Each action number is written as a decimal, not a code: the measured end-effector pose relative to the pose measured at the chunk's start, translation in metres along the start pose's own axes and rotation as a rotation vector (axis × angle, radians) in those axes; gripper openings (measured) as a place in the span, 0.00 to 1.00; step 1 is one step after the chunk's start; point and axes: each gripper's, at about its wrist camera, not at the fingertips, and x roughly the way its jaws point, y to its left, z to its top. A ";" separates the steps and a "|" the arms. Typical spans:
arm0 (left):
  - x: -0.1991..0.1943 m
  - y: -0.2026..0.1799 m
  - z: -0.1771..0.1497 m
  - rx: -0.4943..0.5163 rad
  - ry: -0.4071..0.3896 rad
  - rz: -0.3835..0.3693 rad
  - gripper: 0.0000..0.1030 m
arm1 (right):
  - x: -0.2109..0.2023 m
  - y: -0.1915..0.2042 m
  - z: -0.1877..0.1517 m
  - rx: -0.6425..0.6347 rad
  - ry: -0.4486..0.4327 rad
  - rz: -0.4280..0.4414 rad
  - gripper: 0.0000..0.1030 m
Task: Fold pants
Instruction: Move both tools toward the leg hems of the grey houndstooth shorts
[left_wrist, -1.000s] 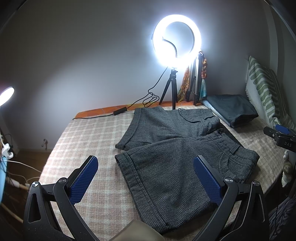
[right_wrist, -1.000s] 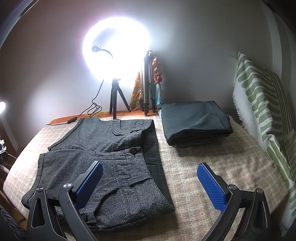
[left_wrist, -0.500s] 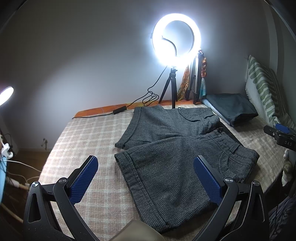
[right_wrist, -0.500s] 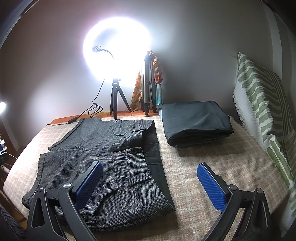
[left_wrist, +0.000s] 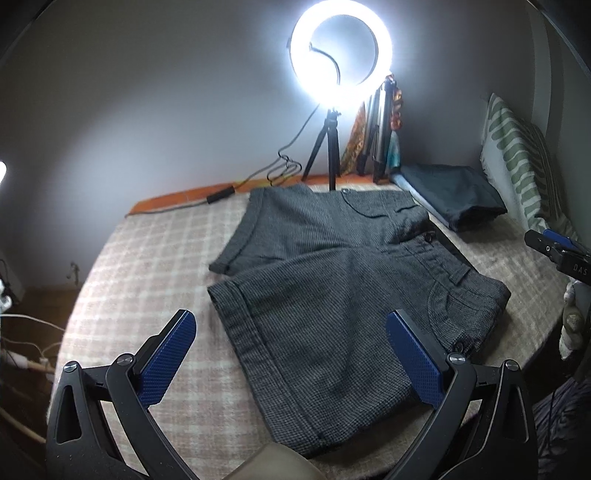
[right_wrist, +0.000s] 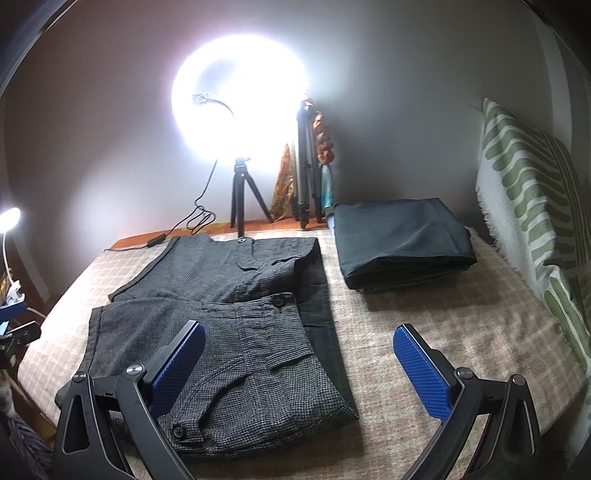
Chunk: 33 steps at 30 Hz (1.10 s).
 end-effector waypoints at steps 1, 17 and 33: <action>0.001 0.001 0.000 -0.004 0.011 -0.008 0.99 | 0.000 0.002 0.000 -0.015 0.003 0.003 0.99; 0.012 -0.023 -0.019 0.183 0.143 -0.008 0.99 | 0.014 0.017 -0.020 -0.258 0.105 0.181 0.94; 0.081 -0.047 -0.052 0.264 0.390 -0.101 0.99 | 0.052 0.009 -0.045 -0.355 0.361 0.309 0.65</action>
